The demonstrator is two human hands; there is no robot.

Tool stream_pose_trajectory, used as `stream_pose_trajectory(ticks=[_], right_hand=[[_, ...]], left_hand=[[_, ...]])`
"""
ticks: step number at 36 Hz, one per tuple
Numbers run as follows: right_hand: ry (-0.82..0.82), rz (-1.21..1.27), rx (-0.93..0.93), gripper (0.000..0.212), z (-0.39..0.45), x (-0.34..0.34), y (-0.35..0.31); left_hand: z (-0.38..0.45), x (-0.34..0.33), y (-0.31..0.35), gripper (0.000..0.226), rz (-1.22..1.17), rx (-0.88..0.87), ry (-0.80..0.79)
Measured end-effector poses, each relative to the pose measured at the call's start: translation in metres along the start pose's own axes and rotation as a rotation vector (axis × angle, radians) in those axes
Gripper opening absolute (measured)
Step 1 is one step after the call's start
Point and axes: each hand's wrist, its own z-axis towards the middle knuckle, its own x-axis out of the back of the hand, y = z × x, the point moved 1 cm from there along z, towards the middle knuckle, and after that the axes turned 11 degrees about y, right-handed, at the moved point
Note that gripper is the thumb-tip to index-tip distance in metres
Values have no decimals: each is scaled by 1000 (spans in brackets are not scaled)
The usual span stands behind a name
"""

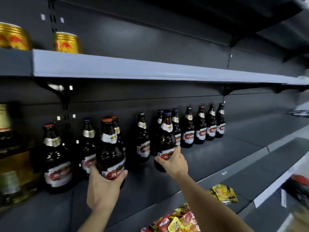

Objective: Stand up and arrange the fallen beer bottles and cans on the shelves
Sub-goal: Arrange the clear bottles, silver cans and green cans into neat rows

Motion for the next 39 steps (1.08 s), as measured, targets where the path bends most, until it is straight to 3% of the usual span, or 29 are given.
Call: stream_pose_trajectory(ticks=[16,32,39], right_hand=[[17,-52,-44,62,176,141,205],[91,113,-155,56,300,142,279],[61,116,-159,58,348,143,304]], left_hand=[[-137,-250,96,82,-88,140,-73],[-147,-391,120,92,-70,104,-171],[-158,-437,137,86,-44,86,-165]])
